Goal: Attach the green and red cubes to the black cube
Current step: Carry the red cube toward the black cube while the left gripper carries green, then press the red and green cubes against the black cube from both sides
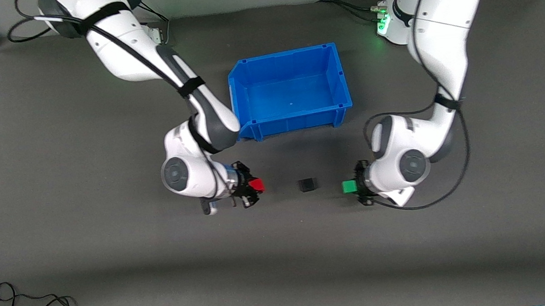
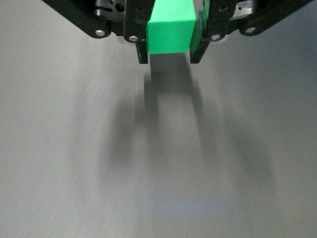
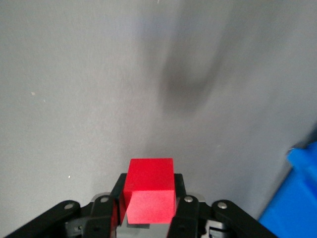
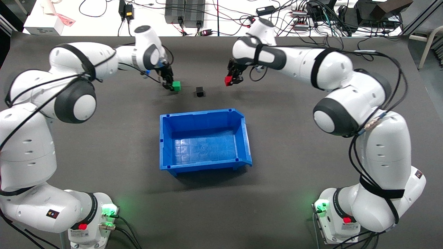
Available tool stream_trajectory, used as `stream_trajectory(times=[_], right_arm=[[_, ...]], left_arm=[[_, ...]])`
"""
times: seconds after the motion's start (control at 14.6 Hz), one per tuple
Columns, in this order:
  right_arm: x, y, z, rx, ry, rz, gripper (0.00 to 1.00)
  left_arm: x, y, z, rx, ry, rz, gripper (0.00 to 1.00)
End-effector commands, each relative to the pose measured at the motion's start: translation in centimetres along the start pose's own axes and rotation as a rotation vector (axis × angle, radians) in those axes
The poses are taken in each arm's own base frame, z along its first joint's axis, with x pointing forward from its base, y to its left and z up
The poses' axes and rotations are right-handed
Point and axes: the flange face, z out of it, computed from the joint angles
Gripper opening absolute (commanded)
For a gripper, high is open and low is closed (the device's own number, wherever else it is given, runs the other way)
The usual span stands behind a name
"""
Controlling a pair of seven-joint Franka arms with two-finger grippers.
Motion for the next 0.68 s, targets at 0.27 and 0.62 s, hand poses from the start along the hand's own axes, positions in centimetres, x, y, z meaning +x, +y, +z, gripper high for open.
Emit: stream_trajectory(times=[0.27, 0.62], right_arm=[[-4.1, -1.0, 5.3, 0.085, -0.008, 0.030, 0.33], [-6.0, -0.7, 7.9, 0.145, -0.009, 0.057, 0.33]], left_arm=[[-3.9, -0.9, 1.9, -0.046, -0.008, -0.108, 0.00], [-5.2, -1.5, 3.3, -0.067, -0.010, -0.110, 0.00]])
